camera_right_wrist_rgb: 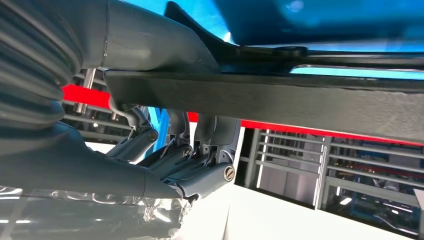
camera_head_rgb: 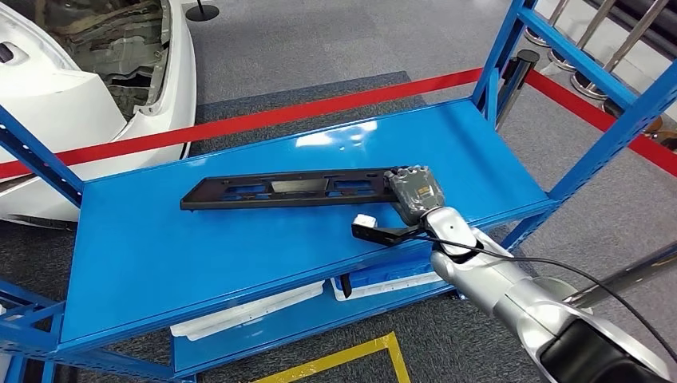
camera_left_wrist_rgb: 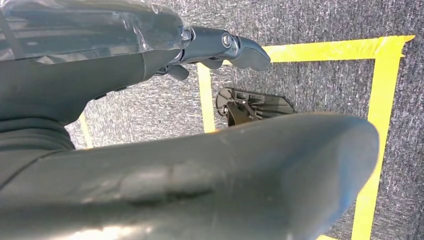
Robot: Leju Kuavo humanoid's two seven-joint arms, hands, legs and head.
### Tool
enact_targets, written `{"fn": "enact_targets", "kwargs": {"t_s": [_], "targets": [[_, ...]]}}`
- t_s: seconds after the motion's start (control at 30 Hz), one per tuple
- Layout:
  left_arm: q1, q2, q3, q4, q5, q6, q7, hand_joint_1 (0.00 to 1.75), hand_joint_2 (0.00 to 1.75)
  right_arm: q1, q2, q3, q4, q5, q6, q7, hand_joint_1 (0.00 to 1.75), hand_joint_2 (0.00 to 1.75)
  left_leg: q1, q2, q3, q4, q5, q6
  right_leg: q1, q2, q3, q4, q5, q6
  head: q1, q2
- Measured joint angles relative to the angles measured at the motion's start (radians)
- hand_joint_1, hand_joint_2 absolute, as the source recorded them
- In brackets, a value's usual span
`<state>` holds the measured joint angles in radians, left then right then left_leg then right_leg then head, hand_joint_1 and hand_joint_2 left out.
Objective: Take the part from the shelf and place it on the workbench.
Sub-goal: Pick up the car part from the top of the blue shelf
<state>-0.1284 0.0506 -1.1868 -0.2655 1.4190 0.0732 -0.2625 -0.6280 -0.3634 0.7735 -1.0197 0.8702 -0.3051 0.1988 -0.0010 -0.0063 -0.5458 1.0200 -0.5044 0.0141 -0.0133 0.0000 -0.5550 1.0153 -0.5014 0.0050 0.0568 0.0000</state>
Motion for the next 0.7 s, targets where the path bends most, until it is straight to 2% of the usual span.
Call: {"fn": "enact_targets", "kwargs": {"t_s": [0.43,0.7], "targets": [[0.001,0.000,0.000,0.000,-0.001,-0.003,-0.002,0.00,0.00,0.000,0.000,-0.008,-0.036,0.024,-0.021,-0.004,1.75,1.75,0.000,0.000,0.000,0.000,0.000,0.000,0.000,0.000,0.000,0.000,0.000,0.000,0.000,0.000],[0.006,0.000,0.000,0.000,0.011,-0.002,-0.014,0.00,0.00,0.010,0.000,-0.048,-0.094,-0.043,-0.155,-0.011,1.75,1.75,0.000,0.000,-0.001,0.000,0.000,0.000,0.000,0.000,0.000,0.000,0.000,0.000,0.000,0.000]]}}
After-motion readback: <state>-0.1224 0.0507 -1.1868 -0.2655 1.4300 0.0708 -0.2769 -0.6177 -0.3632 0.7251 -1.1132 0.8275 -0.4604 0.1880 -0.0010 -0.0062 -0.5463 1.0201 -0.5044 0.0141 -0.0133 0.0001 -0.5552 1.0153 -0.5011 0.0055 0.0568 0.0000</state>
